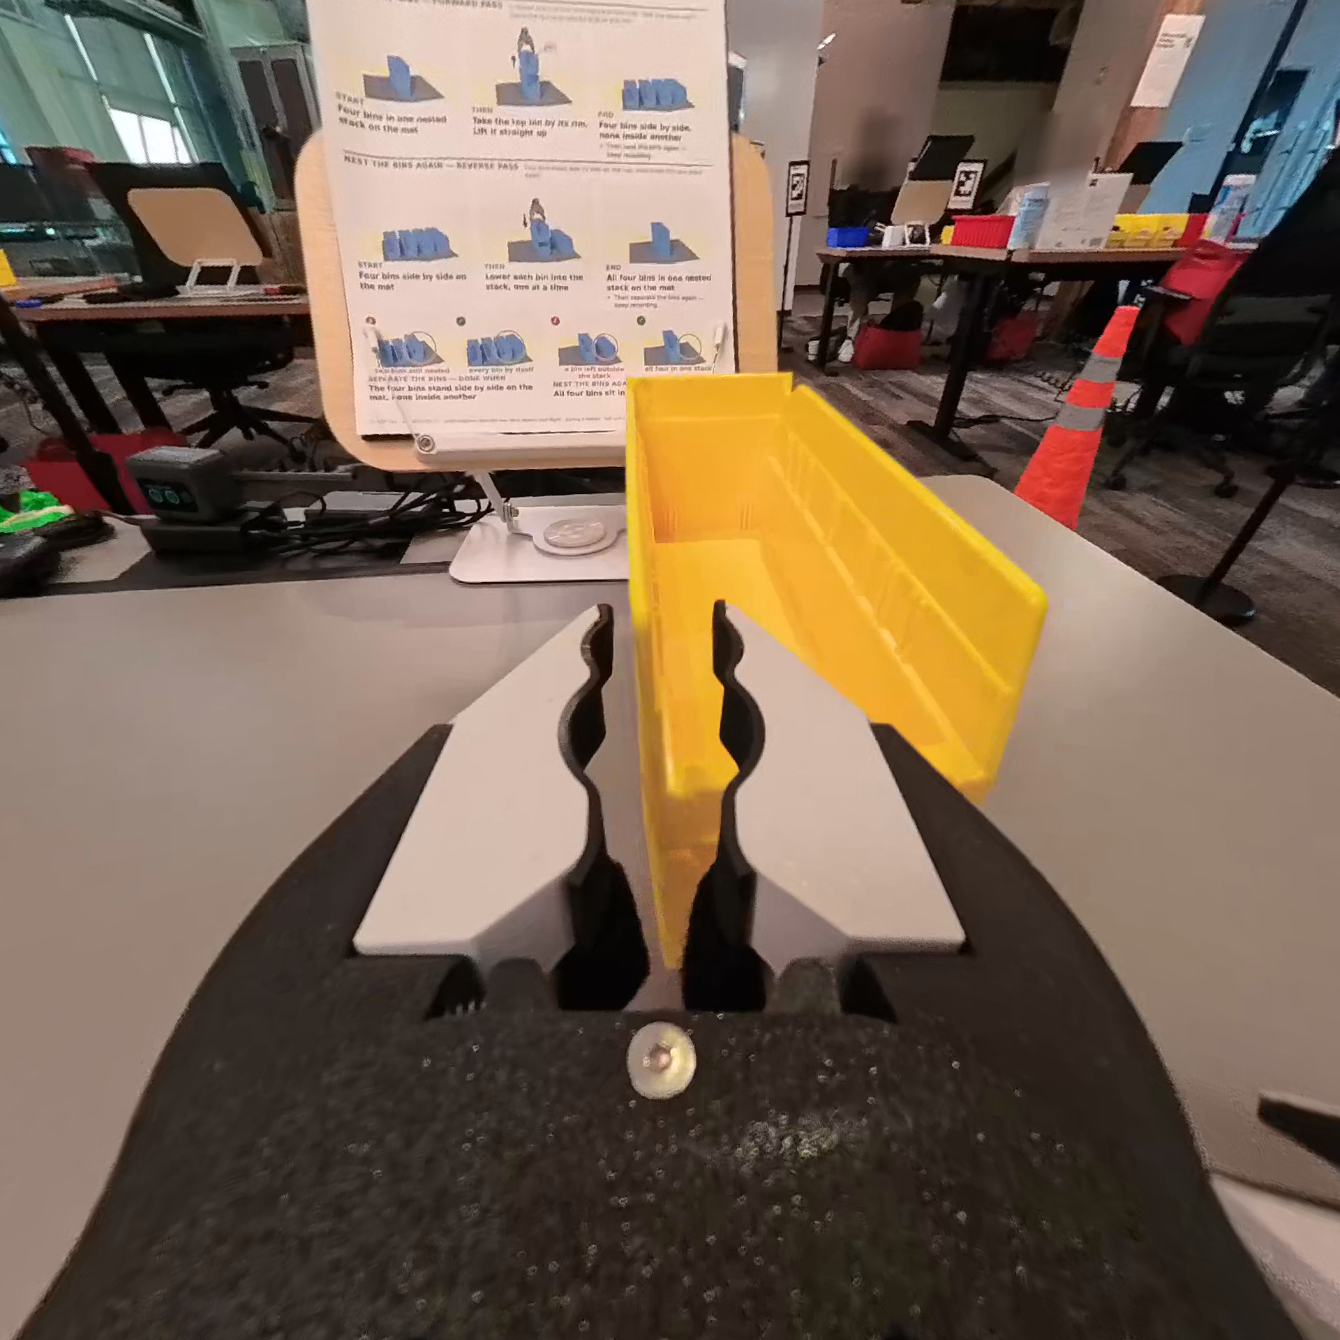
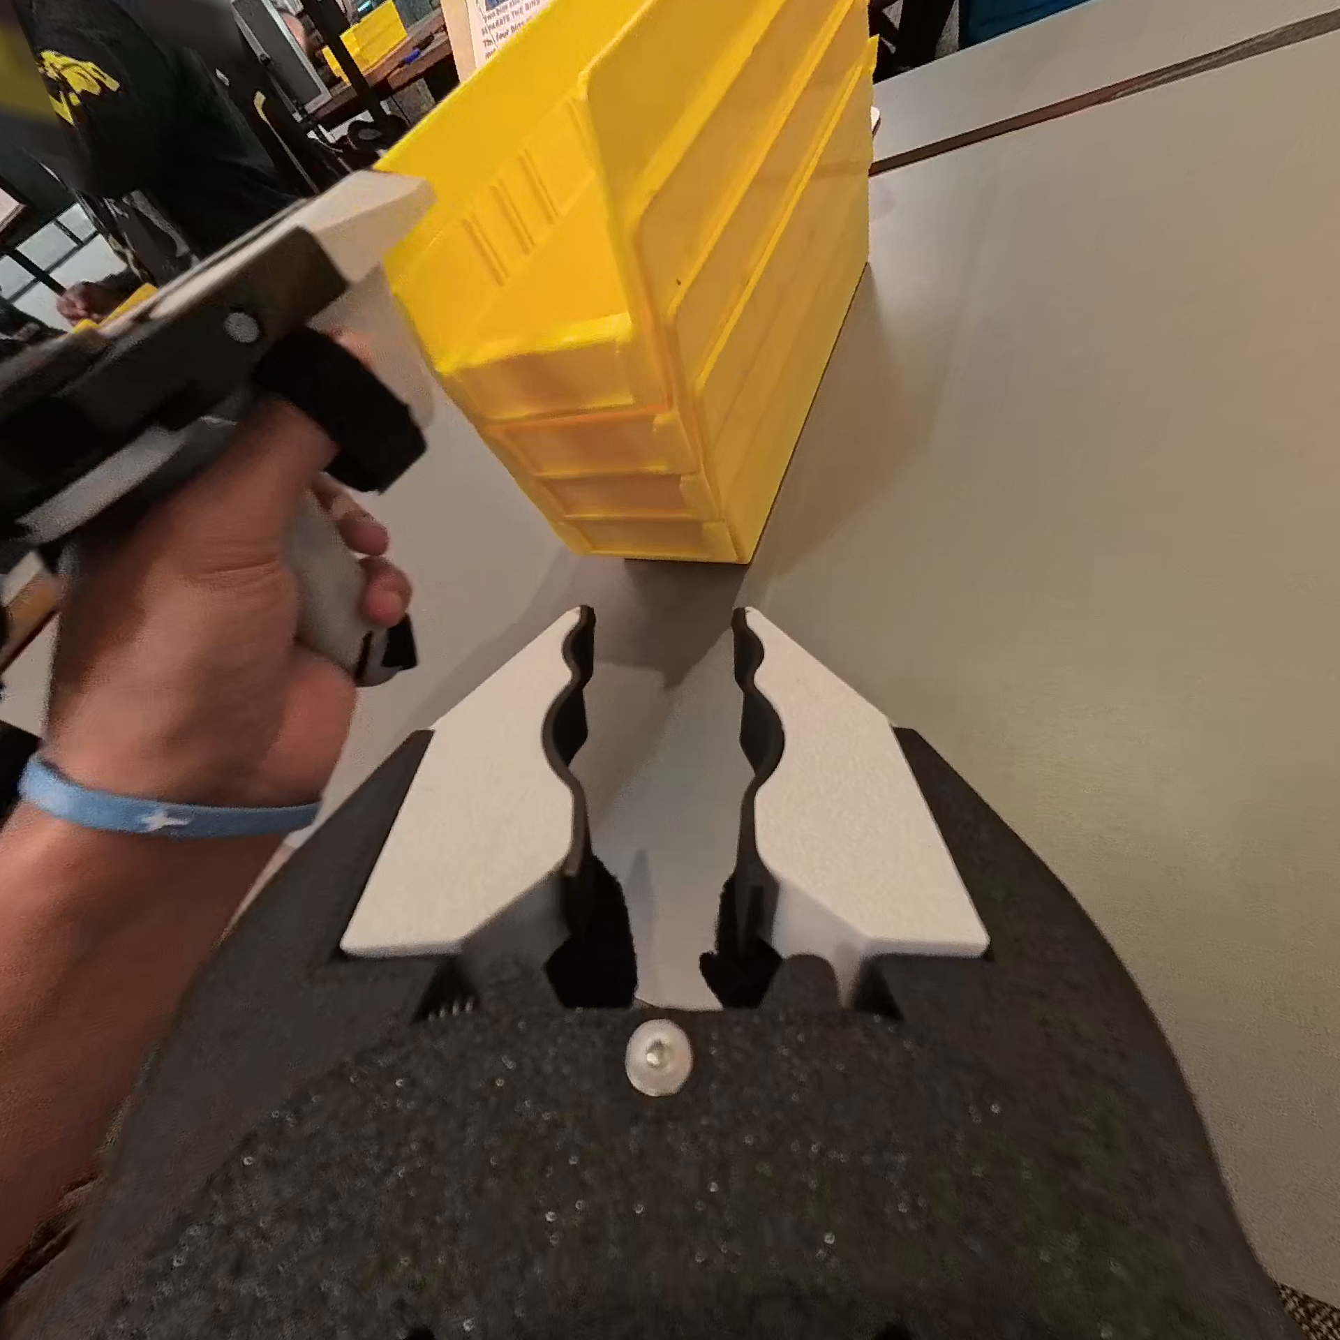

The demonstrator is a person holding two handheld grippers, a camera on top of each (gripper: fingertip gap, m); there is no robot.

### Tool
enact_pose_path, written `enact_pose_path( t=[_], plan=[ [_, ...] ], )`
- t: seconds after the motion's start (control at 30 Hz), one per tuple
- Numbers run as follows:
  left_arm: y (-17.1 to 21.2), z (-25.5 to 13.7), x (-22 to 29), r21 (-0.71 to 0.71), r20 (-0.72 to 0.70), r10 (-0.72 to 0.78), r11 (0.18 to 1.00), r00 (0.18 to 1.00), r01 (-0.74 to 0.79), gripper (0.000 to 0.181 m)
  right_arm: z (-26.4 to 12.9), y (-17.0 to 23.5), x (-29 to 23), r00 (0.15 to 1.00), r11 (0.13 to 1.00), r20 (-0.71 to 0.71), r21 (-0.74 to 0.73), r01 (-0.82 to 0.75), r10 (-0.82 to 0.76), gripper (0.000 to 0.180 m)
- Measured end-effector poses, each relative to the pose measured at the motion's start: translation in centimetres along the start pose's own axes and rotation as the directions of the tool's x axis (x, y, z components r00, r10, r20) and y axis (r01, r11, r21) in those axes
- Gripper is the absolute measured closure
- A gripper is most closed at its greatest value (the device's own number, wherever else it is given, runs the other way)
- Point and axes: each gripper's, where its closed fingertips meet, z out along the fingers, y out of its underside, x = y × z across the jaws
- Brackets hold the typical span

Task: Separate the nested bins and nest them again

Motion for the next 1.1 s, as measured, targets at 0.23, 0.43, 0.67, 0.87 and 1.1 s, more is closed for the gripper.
enact_pose_path(
  t=[0.23,0.43,0.67,0.87,1.1],
  plan=[
    [1.8,-6.2,-5.9,-0.166,-0.217,0.079,0.979,0.973,-0.116,0.152,0.1,0.3,-0.2,1.0,1.0,0.001,-0.014,0.015,-0.015,0.141],
    [7.0,-12.7,-19.0,-0.35,-0.179,0.029,0.933,0.983,-0.091,0.137,0.6,0.9,-0.6,0.995,0.995,-0.033,-0.038,0.091,-0.092,0.141],
    [10.1,-15.2,-22.2,-0.432,-0.167,-0.027,0.9,0.986,-0.048,0.141,1.4,1.2,-1.9,0.983,0.983,-0.049,-0.047,0.177,-0.179,0.141],
    [11.1,-15.4,-23.7,-0.447,-0.129,0.01,0.892,0.992,-0.067,0.136,1.9,1.8,-3.0,0.979,0.979,-0.042,-0.061,0.196,-0.199,0.141],
    [10.9,-15.2,-23.6,-0.437,-0.131,-0.005,0.898,0.991,-0.053,0.136,2.1,2.4,-3.1,0.967,0.967,-0.061,-0.079,0.241,-0.246,0.141]
  ],
)
